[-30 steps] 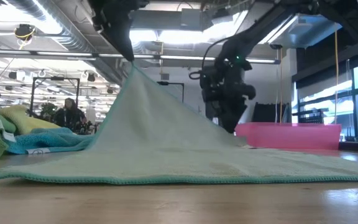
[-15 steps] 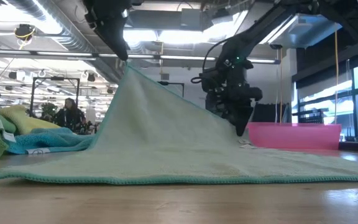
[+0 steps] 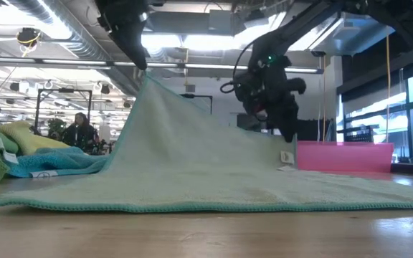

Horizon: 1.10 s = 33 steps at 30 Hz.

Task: Fold microfiber towels
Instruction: Fold the light green towel

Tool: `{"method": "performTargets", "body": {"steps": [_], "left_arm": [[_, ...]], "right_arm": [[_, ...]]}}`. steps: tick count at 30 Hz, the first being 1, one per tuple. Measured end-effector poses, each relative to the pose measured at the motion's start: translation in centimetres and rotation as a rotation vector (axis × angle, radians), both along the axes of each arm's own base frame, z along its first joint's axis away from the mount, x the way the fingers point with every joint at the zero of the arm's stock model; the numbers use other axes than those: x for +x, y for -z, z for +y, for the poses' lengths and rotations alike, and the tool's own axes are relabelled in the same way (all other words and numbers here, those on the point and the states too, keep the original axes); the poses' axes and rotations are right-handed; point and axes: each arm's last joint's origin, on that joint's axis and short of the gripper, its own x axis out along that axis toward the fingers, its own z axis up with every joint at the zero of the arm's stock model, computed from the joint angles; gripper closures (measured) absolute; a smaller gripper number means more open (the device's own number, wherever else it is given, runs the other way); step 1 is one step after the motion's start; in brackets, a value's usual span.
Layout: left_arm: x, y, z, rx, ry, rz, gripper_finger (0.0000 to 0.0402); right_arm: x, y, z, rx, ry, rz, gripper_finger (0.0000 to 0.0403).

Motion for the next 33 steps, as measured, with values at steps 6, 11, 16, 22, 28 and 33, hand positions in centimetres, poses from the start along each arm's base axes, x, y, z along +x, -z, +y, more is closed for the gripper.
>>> {"method": "performTargets", "body": {"steps": [6,11,16,22,28,33], "left_arm": [[0.1,0.0,0.5,0.011,0.012,0.023,0.0401],[-0.5,-0.7,0.2,0.001,0.019,-0.01,0.0401],[-1.5,-1.7,-1.2,-0.043,0.011,-0.094,0.0401],[-2.6,-1.7,-4.9,-0.101,0.111,-0.118,0.0401],[-3.0,-0.6,-8.2,-0.136,0.147,-0.123,0.0401],[-2.3,0.9,-10.1,-0.153,0.177,-0.107,0.0401]], "right_arm": [[1.0,-1.9,2.2,0.101,0.013,0.028,0.0399],[1.4,-3.1,5.4,0.177,-0.014,0.04,0.0399],[1.5,-4.2,8.6,0.178,-0.054,0.008,0.04],[-0.1,-4.1,12.4,0.167,-0.149,0.053,0.04],[-2.2,-1.8,15.3,0.154,-0.121,0.069,0.0398],[-3.4,0.0,17.9,0.181,-0.109,0.045,0.0397]]}}
